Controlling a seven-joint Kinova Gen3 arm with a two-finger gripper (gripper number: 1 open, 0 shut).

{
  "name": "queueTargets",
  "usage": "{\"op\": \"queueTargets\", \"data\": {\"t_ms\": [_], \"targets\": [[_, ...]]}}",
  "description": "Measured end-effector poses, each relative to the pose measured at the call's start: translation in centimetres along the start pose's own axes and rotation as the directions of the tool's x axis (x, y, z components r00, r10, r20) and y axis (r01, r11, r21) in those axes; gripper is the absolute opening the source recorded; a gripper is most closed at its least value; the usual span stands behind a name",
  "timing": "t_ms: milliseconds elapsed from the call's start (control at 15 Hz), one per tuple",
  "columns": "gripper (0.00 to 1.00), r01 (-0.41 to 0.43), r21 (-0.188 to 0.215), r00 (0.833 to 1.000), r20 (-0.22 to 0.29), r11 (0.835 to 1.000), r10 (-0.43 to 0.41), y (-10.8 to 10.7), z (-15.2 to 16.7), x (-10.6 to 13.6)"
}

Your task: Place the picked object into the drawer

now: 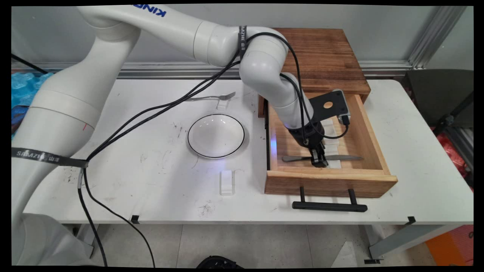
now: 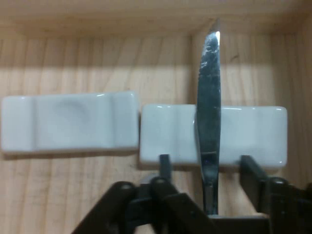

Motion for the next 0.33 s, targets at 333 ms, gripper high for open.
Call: {"op": "queueTargets", "data": {"t_ms": [333], "targets": [[1.0, 0.004, 0.002, 1.0, -0.008, 1.0, -0.004, -0.05, -0.34, 0.43]]}}
